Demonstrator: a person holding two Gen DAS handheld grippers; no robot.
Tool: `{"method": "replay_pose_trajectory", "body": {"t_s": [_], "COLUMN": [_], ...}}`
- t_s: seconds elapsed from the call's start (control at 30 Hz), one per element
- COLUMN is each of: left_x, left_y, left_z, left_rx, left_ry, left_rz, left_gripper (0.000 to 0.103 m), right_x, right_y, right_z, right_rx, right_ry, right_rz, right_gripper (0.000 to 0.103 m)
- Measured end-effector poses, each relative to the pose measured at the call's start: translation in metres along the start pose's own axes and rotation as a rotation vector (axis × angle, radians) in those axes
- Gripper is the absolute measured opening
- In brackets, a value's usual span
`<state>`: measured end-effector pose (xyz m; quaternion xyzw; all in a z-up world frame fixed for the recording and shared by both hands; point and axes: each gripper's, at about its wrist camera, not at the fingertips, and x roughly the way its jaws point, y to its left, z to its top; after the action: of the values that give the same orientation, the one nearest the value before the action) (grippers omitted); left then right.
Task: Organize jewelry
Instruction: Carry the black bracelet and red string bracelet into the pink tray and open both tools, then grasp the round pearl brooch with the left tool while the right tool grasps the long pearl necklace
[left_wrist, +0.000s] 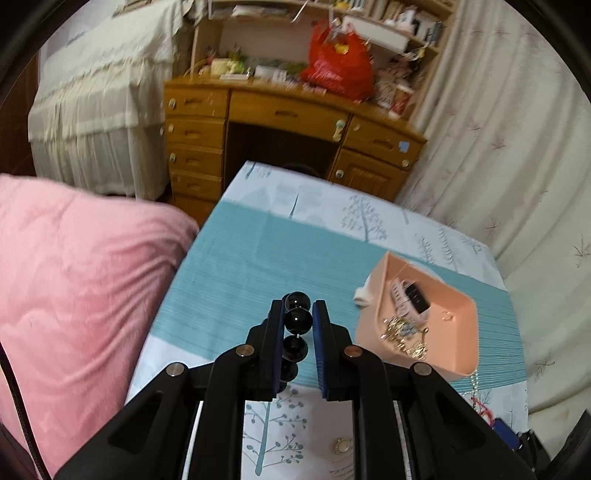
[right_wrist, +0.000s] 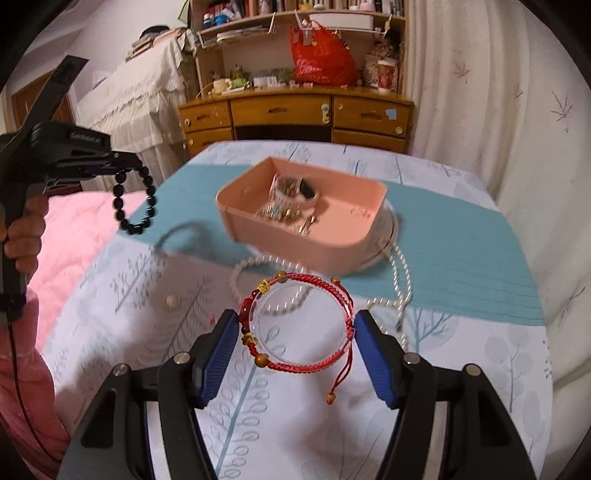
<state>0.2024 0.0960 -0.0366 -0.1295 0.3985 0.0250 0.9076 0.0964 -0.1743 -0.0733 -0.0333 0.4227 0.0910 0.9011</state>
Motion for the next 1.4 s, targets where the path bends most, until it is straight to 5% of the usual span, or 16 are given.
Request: {"method": "replay_pose_trajectory", "body": {"t_s": [0.5, 0.97, 1.03, 1.1, 1.4], "left_x": [-0.031, -0.005, 0.002, 0.006, 0.005], "left_y": [-0.070, -0.132, -0.137, -0.138, -0.123], "left_z": [0.033, 0.030, 0.031, 0.031, 0.029], "left_rx": [0.166, 0.288, 0.289, 0.285, 0.263], "left_ry": [-0.102, -0.034, -0.008, 0.003, 0.020], "left_rz": [-0.063, -0.159, -0.166, -0.150, -0.099], "left_gripper": [0.013, 0.014, 0.030, 0.056, 0.075], "right_x": [0.009, 0.028, 0.035, 0.051, 0.058], "right_y": [0.000, -0.022, -0.025, -0.026, -0.029], "right_z": [0.053, 0.097, 0.102, 0.104, 0.098], "right_rx": [-0.029, 0.021, 0.019, 0.003, 0.008], "right_ry": [-0.066, -0.126, -0.122, -0.067, -0.007], "right_rz": [0.059, 0.092, 0.105, 0.120, 0.110], "right_gripper": [0.065, 0.065, 0.066, 0.066, 0.067]}}
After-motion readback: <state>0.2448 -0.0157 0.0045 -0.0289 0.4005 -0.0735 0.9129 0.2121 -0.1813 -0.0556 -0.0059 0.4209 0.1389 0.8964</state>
